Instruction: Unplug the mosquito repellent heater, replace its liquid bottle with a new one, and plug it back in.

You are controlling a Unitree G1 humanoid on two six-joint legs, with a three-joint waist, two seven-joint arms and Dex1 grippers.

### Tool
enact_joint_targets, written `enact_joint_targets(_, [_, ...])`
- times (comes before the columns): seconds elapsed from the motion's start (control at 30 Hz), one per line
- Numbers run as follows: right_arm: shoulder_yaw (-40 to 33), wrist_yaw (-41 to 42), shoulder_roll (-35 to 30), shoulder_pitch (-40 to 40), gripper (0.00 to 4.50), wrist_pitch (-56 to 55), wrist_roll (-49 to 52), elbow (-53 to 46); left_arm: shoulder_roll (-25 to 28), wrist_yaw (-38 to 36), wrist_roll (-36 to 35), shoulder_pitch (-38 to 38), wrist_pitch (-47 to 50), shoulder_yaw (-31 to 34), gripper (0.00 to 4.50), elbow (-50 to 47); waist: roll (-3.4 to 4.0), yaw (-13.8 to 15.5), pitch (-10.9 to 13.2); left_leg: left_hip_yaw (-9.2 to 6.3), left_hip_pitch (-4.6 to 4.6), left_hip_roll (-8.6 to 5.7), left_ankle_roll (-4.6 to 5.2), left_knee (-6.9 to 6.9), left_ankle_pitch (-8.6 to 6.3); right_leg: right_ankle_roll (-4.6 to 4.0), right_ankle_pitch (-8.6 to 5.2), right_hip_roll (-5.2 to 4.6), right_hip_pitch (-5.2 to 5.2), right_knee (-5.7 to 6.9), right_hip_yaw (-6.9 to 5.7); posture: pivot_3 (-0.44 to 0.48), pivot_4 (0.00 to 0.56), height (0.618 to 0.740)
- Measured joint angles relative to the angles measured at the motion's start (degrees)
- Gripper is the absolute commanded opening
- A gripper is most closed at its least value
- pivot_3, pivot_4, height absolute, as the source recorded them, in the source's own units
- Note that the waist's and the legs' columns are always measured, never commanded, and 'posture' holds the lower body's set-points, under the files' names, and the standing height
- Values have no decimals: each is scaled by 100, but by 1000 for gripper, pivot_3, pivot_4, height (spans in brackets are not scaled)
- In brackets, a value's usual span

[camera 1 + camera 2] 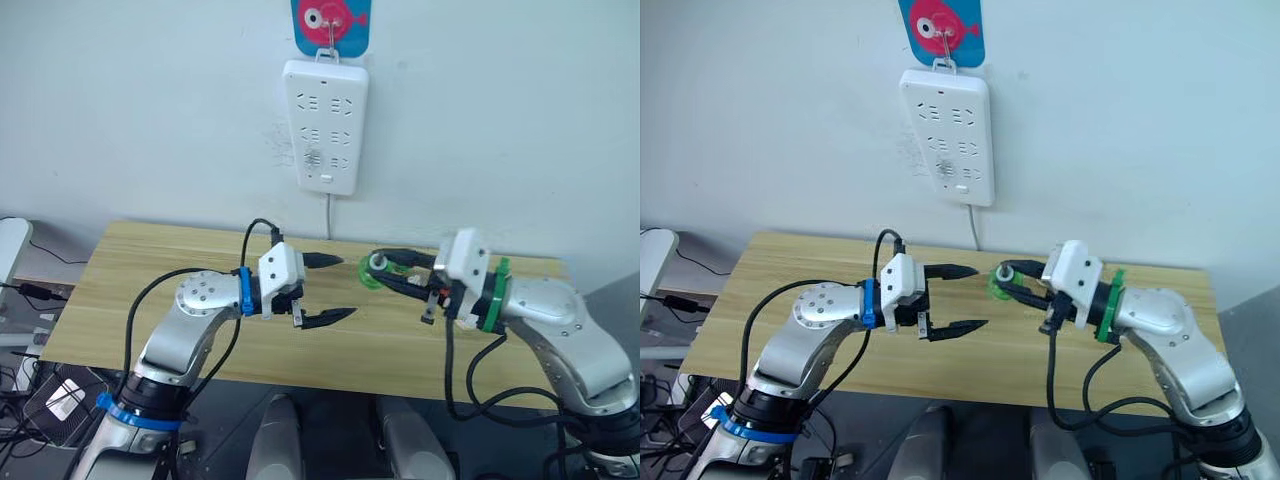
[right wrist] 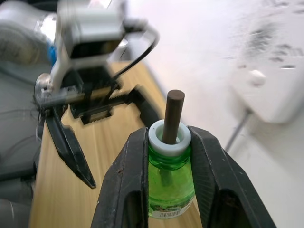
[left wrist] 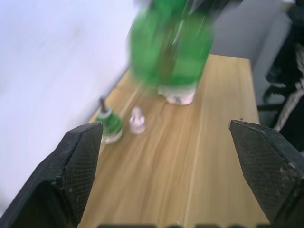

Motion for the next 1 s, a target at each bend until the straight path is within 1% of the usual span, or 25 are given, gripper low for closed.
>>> enact_joint_targets(0.03, [-198,-260,162,62,834,312,335,-63,-149,194,-268,29,434,119,4500,1,0,10,-14,-2,-1,-2,0,1,0,0,0,0,1,0,-2,-51,207,697])
enact_joint_targets(0.07, [-248,-365,223,82,834,429,459,-78,-214,279,-382,37,600,153,4500,0,-1,14,-20,-2,-1,-2,0,3,0,0,0,0,2,0,-2,-48,208,697])
enact_joint_targets(0.1, [-393,-626,390,133,834,688,786,-111,-383,482,-656,38,992,222,4500,-41,-1,18,-25,-2,-1,-3,0,4,0,0,0,-1,3,0,-2,-48,208,697])
enact_joint_targets(0.2, [-836,-1527,1012,272,834,1259,1711,-123,-1018,1191,-1785,41,2261,572,4500,-327,-3,19,-32,-3,-2,-3,0,9,0,0,0,-2,4,4,-2,-54,207,697])
enact_joint_targets(0.27, [-999,-1982,1189,332,834,1496,2215,-123,-1223,1564,-2505,40,2912,758,4500,-505,0,-2,-45,-3,0,-1,0,8,0,0,0,-1,4,6,-2,-57,208,697])
enact_joint_targets(0.3, [-1118,-2299,1367,372,834,1593,2605,-120,-1350,1807,-3005,42,3280,939,4500,-570,1,-14,-58,-4,1,2,0,7,0,0,0,0,4,8,-2,-57,208,697])
enact_joint_targets(0.37, [-1209,-2757,1553,388,834,1698,3232,-114,-1509,2184,-3725,38,3726,1133,4500,-628,7,-27,-65,-1,3,2,0,7,0,0,0,1,4,9,1,-57,208,697])
enact_joint_targets(0.4, [-1233,-2920,1575,395,834,1718,3450,-112,-1554,2327,-3958,38,3857,1172,4500,-667,6,-33,-67,1,5,1,1,8,0,0,0,1,4,10,4,-57,208,697])
enact_joint_targets(0.57, [-1279,-3701,1576,439,834,1710,4670,-75,-1814,3159,-5029,50,4103,1499,4500,-672,9,-25,-81,2,6,-1,3,9,1,0,0,1,4,12,5,-57,208,697])
enact_joint_targets(0.73, [-1165,-4539,1545,382,834,1456,5798,16,-2020,3926,-6012,-14,4022,1535,4500,-609,8,-23,-90,2,6,-1,4,10,1,0,0,1,4,12,5,-53,208,697])
enact_joint_targets(0.87, [-979,-4935,1401,263,834,1249,6263,37,-1974,4270,-6366,-39,3861,1521,4500,-564,7,-23,-96,3,6,-1,3,9,2,0,0,2,4,12,6,-51,207,697])
enact_joint_targets(1.0, [-763,-5136,1339,239,834,1072,6514,39,-1971,4437,-6550,-38,3700,1486,4500,-565,7,-17,-97,4,6,-1,2,9,2,0,0,2,4,11,6,-48,205,697])
